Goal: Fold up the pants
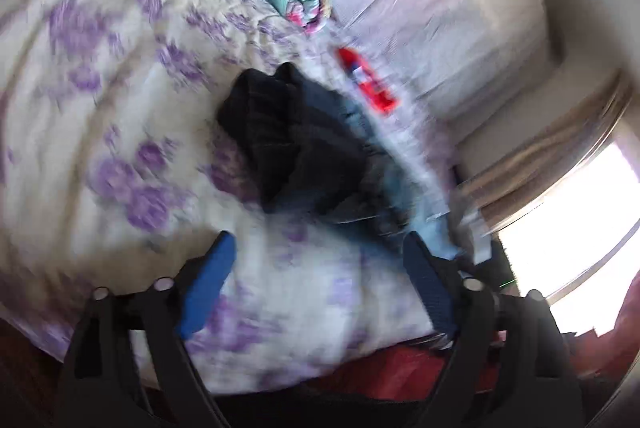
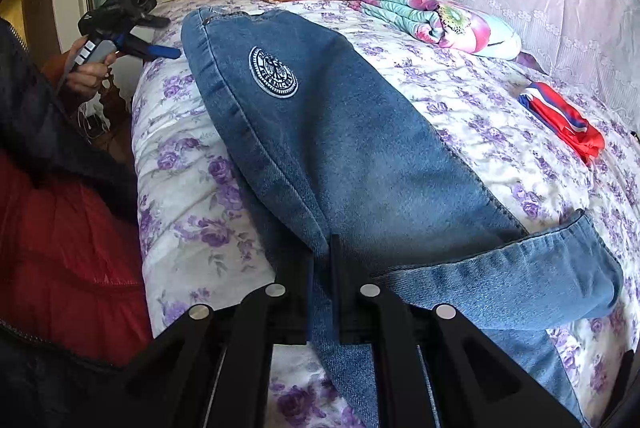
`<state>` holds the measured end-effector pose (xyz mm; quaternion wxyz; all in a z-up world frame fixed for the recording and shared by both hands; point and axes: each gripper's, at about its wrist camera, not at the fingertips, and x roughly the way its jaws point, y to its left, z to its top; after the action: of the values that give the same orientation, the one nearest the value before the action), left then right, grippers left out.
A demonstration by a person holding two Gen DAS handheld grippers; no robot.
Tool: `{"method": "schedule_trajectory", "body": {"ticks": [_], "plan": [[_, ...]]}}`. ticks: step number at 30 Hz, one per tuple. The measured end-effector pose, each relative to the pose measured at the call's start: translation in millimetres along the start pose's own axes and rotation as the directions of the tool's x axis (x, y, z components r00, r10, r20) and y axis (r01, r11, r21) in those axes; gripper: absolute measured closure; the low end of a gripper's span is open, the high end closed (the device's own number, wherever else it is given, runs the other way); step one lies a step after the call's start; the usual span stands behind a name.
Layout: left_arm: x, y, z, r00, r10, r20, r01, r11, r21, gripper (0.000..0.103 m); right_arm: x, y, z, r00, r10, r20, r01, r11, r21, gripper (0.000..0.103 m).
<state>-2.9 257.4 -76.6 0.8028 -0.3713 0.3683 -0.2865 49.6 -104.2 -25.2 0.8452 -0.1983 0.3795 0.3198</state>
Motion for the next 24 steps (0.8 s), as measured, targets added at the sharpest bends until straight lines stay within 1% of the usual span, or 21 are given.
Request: {"method": "schedule_trajectory", "body": {"ticks": [2,3,5,7,8,9,10,11,12,14,15,16,17,18,19,20,21,22,23,24], "plan": [[6.0,2.7,2.0,0.998,-0.065,0.009,0.065,0.995,-0.077,0.015,0.7,-1.8,-0.6,1.0,0.006,0.001,-0.006,1.0,0.007,0.095],[14.1,3.1,4.0,0.998,-0.064,-0.003,0.063,0.992,-0.107,0.014,1.0,-2.8,-0.7,1.0,0.01,0.003,-0.01,1.0,0.015,0.095],[22.5,-0.5,8.7,1.0,-0.021,0.009,0.022,0.989,-0.147,0.013,0.7,-2.5,-0.7,1.0,0.008,0.003,-0.008,1.0,0.015,0.095],[27.4,-4.2,15.5,1.0,-0.023,0.005,0.023,0.984,-0.175,0.012,0.8,-1.6,-0.5,1.0,0.004,0.001,-0.004,1.0,0.012,0.095],[29.8,-5.0,18.6,1.0,-0.017,0.002,0.017,0.977,-0.211,0.012,1.1,-1.2,-0.3,1.0,0.003,-0.001,-0.003,1.0,0.011,0.095],[32.8,-5.0,20.0,1.0,-0.025,-0.008,0.022,0.966,-0.258,0.012,1.3,-1.1,0.0,1.0,0.003,-0.002,-0.003,1.0,0.01,0.095],[36.6,-5.7,19.4,0.998,-0.068,-0.019,0.059,0.95,-0.307,0.012,1.3,-0.6,0.3,1.0,0.002,-0.003,-0.002,1.0,0.01,0.095],[39.8,-6.6,18.0,0.995,-0.091,-0.028,0.077,0.938,-0.337,0.012,1.4,-0.4,0.3,1.0,0.001,-0.003,-0.001,1.0,0.01,0.095],[43.0,-7.3,14.8,0.995,-0.088,-0.042,0.066,0.922,-0.382,0.012,1.2,-0.9,0.3,1.0,0.0,-0.002,0.0,1.0,0.01,0.095],[50.8,-6.1,6.0,0.996,-0.065,-0.059,0.03,0.88,-0.475,0.012,1.3,-1.7,0.2,1.0,0.0,0.002,0.0,1.0,0.013,0.095],[55.6,-5.1,4.1,0.996,-0.062,-0.068,0.02,0.867,-0.498,0.013,1.3,-1.7,-0.1,1.0,0.001,0.004,-0.001,1.0,0.014,0.095],[57.8,-3.9,4.2,0.997,-0.049,-0.066,0.008,0.858,-0.514,0.026,1.3,-2.1,-0.4,1.0,0.003,0.006,-0.003,1.0,0.016,0.095],[58.4,-2.9,8.9,0.999,-0.023,-0.045,-0.004,0.857,-0.515,0.036,1.5,-2.7,-0.7,1.0,0.004,0.007,-0.005,1.0,0.019,0.095],[59.2,-6.4,19.8,0.999,-0.001,-0.042,-0.019,0.885,-0.465,0.05,1.5,-2.3,-0.7,1.0,0.004,0.008,-0.004,1.0,0.019,0.095],[56.7,-11.1,30.4,0.999,0.041,-0.031,-0.05,0.911,-0.409,0.058,1.5,-2.1,-0.6,1.0,0.003,0.009,-0.003,1.0,0.019,0.095],[54.3,-15.8,37.8,0.997,0.071,-0.016,-0.072,0.924,-0.376,0.06,1.2,-1.8,0.1,1.0,0.001,0.011,-0.001,1.0,0.017,0.095],[54.0,-26.4,46.8,0.996,0.093,-0.003,-0.09,0.944,-0.318,0.063,0.7,-1.1,0.1,1.0,-0.002,0.013,0.002,1.0,0.018,0.095],[54.1,-32.7,50.3,0.995,0.097,0.006,-0.091,0.954,-0.285,0.068,0.1,0.0,0.7,1.0,-0.007,0.014,0.007,1.0,0.019,0.095],[52.7,-45.2,56.6,0.993,0.116,0.037,-0.105,0.969,-0.223,0.07,-1.2,1.8,2.0,1.0,-0.016,0.02,0.016,1.0,0.014,0.095],[51.5,-51.2,59.8,0.99,0.127,0.057,-0.115,0.976,-0.185,0.071,-2.7,4.4,3.2,0.999,-0.025,0.029,0.025,1.0,0.008,0.095]]}}
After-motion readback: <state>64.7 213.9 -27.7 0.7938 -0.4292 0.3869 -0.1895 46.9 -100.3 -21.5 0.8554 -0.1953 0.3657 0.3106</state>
